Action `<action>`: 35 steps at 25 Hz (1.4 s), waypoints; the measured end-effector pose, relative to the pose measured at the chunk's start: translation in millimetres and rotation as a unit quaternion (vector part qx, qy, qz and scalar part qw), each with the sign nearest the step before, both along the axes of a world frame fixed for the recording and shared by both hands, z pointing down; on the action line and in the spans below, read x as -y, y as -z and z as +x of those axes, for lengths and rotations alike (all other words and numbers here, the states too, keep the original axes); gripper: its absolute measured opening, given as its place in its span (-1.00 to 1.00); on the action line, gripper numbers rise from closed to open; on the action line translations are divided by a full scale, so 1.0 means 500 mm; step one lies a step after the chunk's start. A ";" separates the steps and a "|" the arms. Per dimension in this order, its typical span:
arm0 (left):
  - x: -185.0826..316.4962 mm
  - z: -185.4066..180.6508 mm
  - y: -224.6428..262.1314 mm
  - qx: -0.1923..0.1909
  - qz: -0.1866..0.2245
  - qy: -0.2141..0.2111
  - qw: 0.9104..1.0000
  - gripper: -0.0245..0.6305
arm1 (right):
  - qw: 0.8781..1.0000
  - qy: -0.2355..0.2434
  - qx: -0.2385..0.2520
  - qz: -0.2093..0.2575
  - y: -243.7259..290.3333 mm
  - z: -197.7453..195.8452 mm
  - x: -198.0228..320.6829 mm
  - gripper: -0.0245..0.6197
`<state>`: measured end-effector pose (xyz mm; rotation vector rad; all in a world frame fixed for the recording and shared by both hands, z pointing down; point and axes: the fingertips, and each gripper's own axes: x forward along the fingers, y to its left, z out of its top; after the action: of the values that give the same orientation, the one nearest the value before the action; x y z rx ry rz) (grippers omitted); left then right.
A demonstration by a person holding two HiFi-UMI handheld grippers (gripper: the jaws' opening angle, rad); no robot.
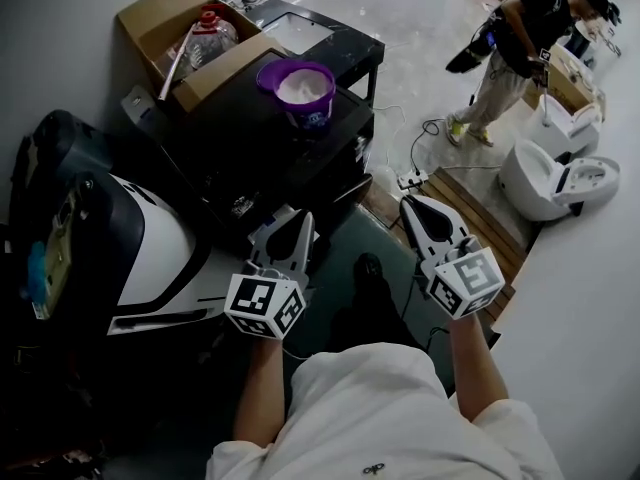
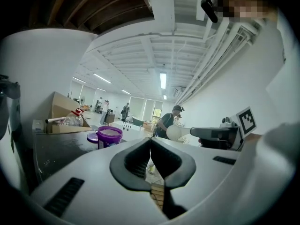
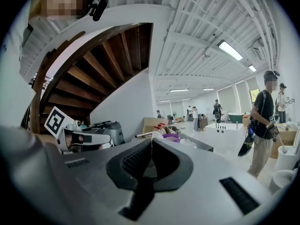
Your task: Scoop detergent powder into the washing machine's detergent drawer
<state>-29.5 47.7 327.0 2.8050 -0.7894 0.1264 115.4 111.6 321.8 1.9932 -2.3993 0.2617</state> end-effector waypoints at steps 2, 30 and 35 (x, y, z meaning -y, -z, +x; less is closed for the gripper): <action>0.018 0.001 0.001 -0.001 0.000 0.007 1.000 -0.87 | 1.000 -0.003 0.003 0.008 0.009 0.008 0.021 -0.88; 0.268 0.097 0.032 0.011 -0.005 0.059 0.998 -0.87 | 0.997 0.079 0.006 0.014 0.040 0.100 0.330 -0.88; 0.304 0.127 0.037 0.014 -0.003 0.080 0.997 -0.87 | 0.995 0.099 0.009 0.018 0.043 0.130 0.382 -0.88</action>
<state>34.0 -104.2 308.4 2.7272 -1.0131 0.1396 180.4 -79.6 300.1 1.7546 -2.6065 0.2345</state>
